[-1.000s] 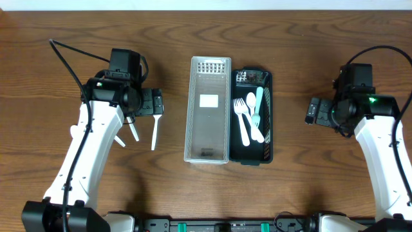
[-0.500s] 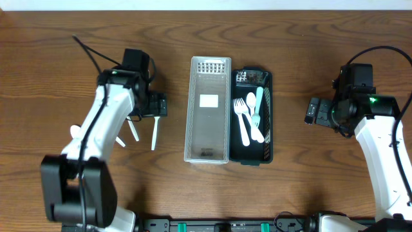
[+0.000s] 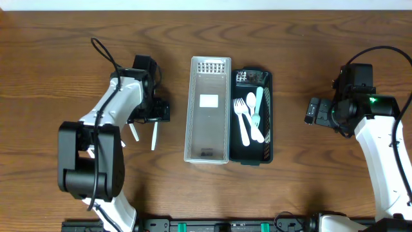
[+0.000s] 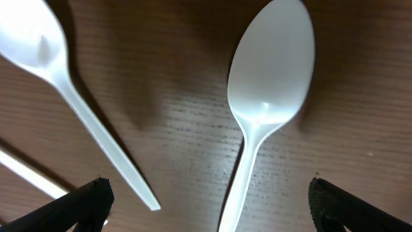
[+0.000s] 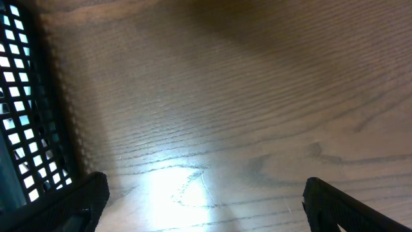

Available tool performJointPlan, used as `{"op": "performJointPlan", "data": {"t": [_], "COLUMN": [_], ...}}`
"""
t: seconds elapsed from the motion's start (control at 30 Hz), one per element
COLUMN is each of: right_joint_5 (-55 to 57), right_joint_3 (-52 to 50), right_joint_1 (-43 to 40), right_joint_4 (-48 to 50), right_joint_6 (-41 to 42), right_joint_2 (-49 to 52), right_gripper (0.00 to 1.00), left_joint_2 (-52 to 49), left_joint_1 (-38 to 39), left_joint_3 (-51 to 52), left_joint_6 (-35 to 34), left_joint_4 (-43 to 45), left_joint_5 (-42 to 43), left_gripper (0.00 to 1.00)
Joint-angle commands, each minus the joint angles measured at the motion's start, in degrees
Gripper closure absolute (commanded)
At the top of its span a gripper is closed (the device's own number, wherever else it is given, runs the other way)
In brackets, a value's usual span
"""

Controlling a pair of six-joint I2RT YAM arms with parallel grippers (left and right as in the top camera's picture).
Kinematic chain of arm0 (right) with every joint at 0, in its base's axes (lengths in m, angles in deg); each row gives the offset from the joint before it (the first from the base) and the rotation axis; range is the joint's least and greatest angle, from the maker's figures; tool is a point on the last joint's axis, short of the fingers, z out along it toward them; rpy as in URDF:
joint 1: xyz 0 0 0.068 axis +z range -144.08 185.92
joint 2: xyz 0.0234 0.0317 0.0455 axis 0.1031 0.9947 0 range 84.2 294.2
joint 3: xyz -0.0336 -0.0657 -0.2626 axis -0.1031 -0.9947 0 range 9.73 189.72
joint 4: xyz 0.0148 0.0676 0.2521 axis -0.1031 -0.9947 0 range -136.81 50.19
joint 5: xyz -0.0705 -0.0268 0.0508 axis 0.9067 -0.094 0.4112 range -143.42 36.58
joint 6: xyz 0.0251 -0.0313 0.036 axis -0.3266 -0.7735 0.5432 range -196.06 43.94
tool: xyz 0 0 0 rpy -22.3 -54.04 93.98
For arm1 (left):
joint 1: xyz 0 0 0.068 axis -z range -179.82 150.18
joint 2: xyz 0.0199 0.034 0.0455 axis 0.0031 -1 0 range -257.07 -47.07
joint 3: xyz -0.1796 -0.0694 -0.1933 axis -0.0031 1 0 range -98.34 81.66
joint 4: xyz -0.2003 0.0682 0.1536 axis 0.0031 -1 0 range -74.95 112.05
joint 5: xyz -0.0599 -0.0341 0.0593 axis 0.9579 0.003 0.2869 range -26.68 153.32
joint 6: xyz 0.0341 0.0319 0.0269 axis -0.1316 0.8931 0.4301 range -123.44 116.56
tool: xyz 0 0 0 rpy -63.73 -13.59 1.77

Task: Pack container
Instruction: 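Lower the left gripper and grasp a white spoon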

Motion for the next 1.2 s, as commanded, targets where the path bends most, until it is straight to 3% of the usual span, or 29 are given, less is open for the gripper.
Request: {"op": "performJointPlan", "data": {"t": [0.0, 0.3, 0.57, 0.77, 1.17], "right_joint_5": [-0.26, -0.24, -0.24, -0.24, -0.24], "right_joint_3": [-0.26, -0.26, -0.26, -0.26, -0.26], "right_joint_1": [-0.52, -0.52, -0.52, -0.52, -0.52], "right_joint_4": [0.0, -0.02, -0.04, -0.04, -0.2], "right_joint_6": [-0.63, -0.63, -0.63, -0.63, -0.63], "right_joint_2": [0.07, 0.07, 0.07, 0.07, 0.07], "right_gripper": [0.01, 0.01, 0.01, 0.01, 0.01], "left_joint_2": [-2.19, -4.98, -5.05, -5.05, -5.05], "left_joint_1": [0.02, 0.17, 0.17, 0.17, 0.17], "left_joint_3": [-0.31, -0.31, -0.15, 1.49, 4.22], "left_joint_6": [0.33, 3.15, 5.95, 5.95, 5.95], "left_joint_4": [0.26, 1.42, 2.29, 3.41, 5.03], "left_joint_5": [-0.66, 1.79, 5.84, 5.84, 5.81], "left_gripper": [0.0, 0.1, 0.43, 0.54, 0.85]}}
